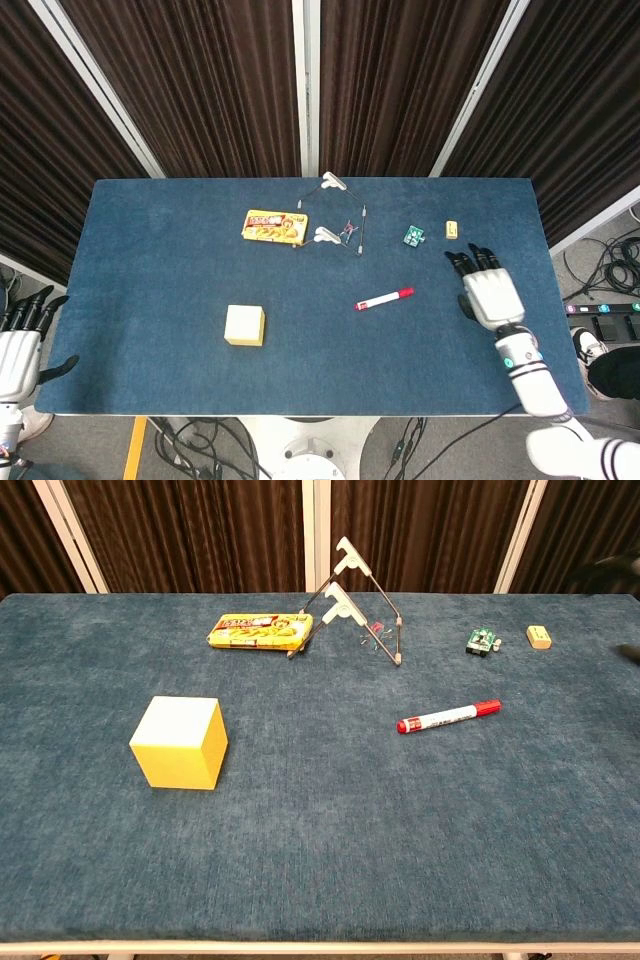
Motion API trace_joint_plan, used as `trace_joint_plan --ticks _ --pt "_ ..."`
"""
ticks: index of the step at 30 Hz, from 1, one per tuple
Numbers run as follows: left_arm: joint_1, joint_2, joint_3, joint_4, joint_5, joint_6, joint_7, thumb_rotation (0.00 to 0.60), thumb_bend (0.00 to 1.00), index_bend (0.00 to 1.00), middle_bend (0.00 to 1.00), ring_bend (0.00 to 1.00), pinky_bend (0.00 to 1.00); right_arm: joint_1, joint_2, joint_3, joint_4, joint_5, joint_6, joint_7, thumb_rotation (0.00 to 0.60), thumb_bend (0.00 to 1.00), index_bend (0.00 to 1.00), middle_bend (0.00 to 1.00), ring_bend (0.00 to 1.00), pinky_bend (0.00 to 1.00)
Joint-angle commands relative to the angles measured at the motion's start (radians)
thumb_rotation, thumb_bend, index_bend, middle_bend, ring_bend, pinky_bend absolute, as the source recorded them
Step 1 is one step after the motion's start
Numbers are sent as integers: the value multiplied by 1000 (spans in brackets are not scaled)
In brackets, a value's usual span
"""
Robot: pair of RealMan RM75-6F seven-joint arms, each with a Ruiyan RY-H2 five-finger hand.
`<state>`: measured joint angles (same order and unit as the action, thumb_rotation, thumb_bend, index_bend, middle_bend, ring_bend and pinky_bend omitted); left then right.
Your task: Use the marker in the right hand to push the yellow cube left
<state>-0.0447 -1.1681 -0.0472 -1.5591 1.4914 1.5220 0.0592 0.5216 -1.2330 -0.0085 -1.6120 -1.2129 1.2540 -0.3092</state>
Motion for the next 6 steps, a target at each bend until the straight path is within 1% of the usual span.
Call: trace_joint_plan --ticks 1,6 --pt "-4 -1 -4 -5 -3 -4 6 600 36 213 177 131 143 -183 120 -91 -31 -194 219 193 600 327 76 144 0 86" --pt "-11 -3 -6 -17 -3 -8 17 600 36 213 177 131 143 -296 128 -133 -15 -286 347 239 600 327 75 142 0 82"
